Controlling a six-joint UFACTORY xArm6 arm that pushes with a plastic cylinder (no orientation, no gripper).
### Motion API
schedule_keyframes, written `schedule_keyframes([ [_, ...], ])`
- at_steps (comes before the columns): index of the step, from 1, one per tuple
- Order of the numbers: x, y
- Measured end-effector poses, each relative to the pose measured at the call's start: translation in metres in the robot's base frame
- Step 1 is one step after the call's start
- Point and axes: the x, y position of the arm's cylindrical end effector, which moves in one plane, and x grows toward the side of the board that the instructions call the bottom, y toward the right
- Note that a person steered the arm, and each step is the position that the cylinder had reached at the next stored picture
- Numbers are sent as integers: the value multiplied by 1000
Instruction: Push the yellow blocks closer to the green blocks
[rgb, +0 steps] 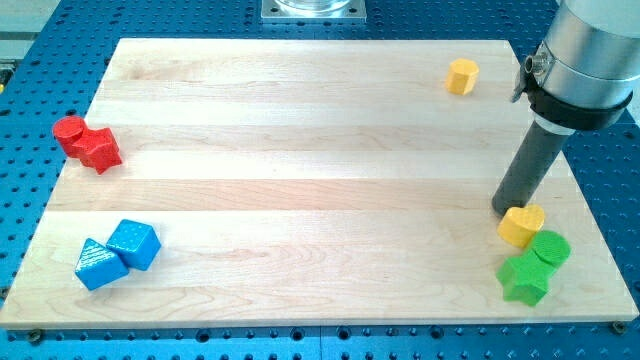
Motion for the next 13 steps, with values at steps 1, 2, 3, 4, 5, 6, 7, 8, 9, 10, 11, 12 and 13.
schedule_keyframes([
  [1,0,-12],
  [2,-50,-29],
  [3,-127,51],
  [4,-235,93],
  [5,-286,42],
  [6,-171,-11],
  [7,-121,-5],
  [8,-160,-35],
  [9,-124,-53],
  [10,3,-86],
  [11,14,-104],
  [12,19,-177],
  [13,81,-213],
])
